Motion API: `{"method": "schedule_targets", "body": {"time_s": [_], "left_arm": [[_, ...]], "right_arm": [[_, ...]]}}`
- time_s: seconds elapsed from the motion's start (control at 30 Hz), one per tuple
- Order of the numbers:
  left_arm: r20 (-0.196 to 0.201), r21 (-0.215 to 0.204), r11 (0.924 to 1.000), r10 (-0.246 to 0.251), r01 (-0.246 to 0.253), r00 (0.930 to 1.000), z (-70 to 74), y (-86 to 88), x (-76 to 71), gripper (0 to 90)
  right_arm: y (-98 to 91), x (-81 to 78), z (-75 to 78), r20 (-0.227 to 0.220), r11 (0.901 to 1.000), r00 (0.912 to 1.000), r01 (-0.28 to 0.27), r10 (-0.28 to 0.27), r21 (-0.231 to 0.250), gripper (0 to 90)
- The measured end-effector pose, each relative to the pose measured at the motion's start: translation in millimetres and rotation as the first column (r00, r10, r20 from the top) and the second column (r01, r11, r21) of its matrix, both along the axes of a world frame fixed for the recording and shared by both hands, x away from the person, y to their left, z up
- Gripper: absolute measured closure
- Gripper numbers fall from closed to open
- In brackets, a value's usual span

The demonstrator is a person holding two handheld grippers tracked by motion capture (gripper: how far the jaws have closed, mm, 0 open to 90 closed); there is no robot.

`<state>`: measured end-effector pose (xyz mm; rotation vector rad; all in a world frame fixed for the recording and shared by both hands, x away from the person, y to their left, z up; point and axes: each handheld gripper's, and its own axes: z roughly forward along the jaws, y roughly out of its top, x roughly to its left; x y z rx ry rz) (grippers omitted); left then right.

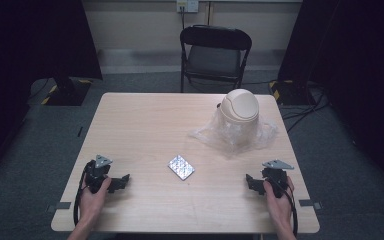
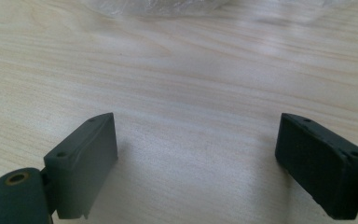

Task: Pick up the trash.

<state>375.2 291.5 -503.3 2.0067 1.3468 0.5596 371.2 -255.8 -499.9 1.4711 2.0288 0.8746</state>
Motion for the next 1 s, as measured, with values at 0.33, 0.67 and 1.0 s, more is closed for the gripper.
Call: {"method": "schedule_targets", "body": {"time_s": [0.33, 0.67, 1.0], "left_arm": [[-0.001, 0.002, 0.9998, -0.02, 0.02, 0.9998, 0.1, 1.5, 1.1, 0.0], [0.0, 0.006, 0.9996, -0.027, 0.027, 0.9996, 0.3, 2.3, 1.3, 0.0], [-0.001, 0.001, 0.9993, -0.037, 0.037, 0.9993, 0.1, 2.6, 2.0, 0.0]], "right_arm": [[1.6, -2.4, 2.1, -0.008, 1.0, 1.0, -0.003, 0.003, 0.001, 15.3], [7.7, 3.3, 17.8, 0.024, 0.989, 0.992, -0.125, 0.124, 0.079, 14.3], [19.4, 30.1, 56.8, 0.131, 0.9668, 0.9663, -0.235, 0.221, 0.1, 17.1]]}}
